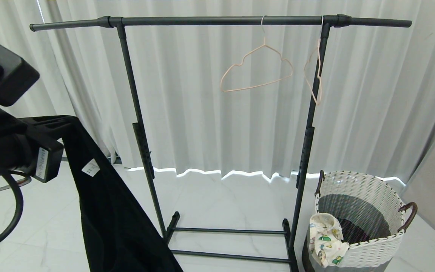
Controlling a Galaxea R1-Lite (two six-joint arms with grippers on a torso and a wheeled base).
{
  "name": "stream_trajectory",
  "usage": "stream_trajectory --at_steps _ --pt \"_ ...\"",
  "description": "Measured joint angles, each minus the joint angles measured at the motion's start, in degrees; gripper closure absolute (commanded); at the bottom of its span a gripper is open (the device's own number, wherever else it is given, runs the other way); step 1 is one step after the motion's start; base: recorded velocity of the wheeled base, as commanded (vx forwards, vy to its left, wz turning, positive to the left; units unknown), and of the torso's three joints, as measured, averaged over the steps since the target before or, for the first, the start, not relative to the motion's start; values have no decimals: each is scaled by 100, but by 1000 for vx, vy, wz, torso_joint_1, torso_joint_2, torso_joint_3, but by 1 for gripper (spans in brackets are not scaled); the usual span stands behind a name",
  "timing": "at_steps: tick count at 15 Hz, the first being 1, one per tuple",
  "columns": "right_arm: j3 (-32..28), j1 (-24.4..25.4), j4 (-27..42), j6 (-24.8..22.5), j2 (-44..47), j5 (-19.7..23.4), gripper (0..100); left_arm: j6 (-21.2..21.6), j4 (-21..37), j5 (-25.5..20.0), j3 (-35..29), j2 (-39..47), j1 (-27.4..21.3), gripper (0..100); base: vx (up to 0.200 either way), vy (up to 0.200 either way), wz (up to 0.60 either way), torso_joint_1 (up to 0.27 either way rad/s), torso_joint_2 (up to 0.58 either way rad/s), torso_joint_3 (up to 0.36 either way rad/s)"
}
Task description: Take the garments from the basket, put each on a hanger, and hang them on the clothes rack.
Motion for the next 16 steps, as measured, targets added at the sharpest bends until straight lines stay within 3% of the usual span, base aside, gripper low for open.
stream_trajectory --at_steps 2,5,10,16 --pt "169 -247 -24 -55 -74 -2 0 -17 0 -361 22 -76 438 100 0 0 0 0 0 0" --pt "316 -427 -35 -106 -139 -5 0 -26 2 -444 90 -148 822 100 0 0 0 0 0 0" --pt "339 -455 -148 -88 -172 15 0 41 9 -438 313 -323 907 100 0 0 0 9 -43 -33" --pt "339 -457 -167 -79 -179 23 0 350 -15 -440 368 -475 901 100 0 0 0 118 -395 -277"
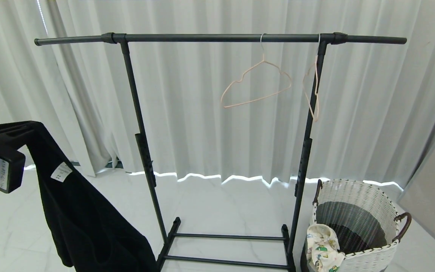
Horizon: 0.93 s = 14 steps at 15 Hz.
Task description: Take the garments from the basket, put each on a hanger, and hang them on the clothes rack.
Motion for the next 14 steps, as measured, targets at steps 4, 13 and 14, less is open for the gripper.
stream_trajectory --at_steps 4,13,14 --pt "0 2 4 0 7 2 0 11 12 -4 65 -24 0 100 0 0 0 172 -460 -294" --pt "0 0 6 -2 143 -12 0 11 17 -15 362 -148 -27 100 0 0 0 201 -482 -286" --pt "0 0 4 5 171 -22 0 11 17 -15 382 -165 -27 100 0 0 0 222 -520 -290"
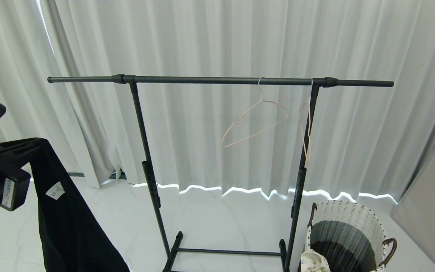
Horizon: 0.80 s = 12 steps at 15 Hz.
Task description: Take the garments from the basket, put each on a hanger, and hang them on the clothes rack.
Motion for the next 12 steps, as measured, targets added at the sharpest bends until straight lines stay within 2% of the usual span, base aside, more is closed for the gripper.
stream_trajectory --at_steps 3,10,12 --pt "0 -6 -6 4 38 -1 0 0 -5 -2 21 -46 0 100 0 0 0 163 -356 -191" --pt "10 -28 -4 1 66 5 0 11 -2 11 -11 -74 -2 100 0 0 0 11 -25 -13" --pt "10 -28 -4 6 79 5 0 118 -2 15 -32 -74 -11 100 0 200 0 2 0 2"
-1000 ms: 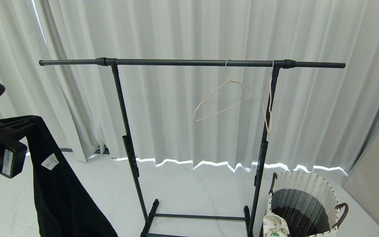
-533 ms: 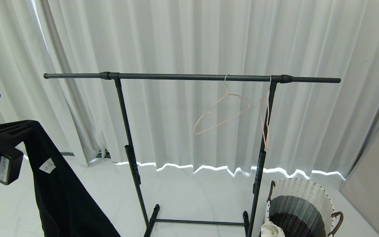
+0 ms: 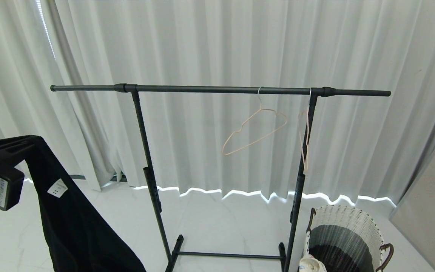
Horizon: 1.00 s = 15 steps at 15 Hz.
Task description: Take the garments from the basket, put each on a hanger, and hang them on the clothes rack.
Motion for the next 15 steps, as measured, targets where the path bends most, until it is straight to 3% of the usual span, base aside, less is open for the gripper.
stream_trajectory --at_steps 6,13,15 --pt "0 6 -79 6 4 11 0 40 -4 -6 -44 -2 -94 100 0 200 0 6 -1 0" --pt "-5 0 -325 213 4 63 0 40 0 -2 -33 -24 -271 100 0 0 0 0 0 0" --pt "-10 4 -528 419 28 200 0 43 -2 145 -96 -17 -282 100 200 0 0 0 5 5"
